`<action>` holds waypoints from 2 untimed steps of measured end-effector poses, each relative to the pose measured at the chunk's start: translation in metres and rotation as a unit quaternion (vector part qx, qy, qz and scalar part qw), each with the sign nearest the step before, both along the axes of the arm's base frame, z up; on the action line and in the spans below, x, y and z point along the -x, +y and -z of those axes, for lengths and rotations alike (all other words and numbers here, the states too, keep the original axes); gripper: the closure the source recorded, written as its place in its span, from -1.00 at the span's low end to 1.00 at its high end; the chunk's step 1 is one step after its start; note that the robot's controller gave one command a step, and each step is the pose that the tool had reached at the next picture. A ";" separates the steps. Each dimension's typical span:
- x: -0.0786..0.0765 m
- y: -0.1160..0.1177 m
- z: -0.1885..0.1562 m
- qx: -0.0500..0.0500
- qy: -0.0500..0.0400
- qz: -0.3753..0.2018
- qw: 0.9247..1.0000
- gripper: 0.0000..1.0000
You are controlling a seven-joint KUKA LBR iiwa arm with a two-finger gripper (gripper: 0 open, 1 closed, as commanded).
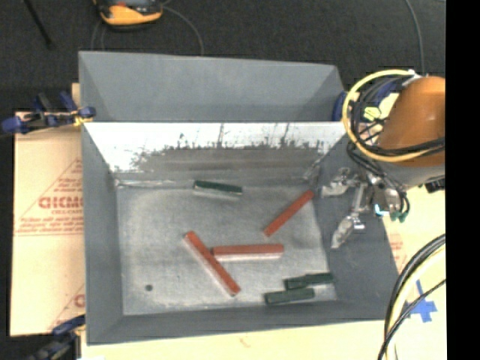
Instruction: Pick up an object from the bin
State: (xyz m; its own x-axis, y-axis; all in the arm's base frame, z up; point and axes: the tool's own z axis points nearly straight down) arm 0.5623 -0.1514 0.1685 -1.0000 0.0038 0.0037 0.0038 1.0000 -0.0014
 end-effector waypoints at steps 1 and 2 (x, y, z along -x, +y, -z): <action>-0.002 0.000 -0.005 0.001 -0.004 -0.002 1.000 -1.00; -0.028 0.010 0.031 0.002 -0.007 -0.053 0.999 -1.00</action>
Offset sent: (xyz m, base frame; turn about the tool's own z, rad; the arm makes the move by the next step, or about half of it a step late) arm 0.0680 0.0305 -0.0985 -0.2878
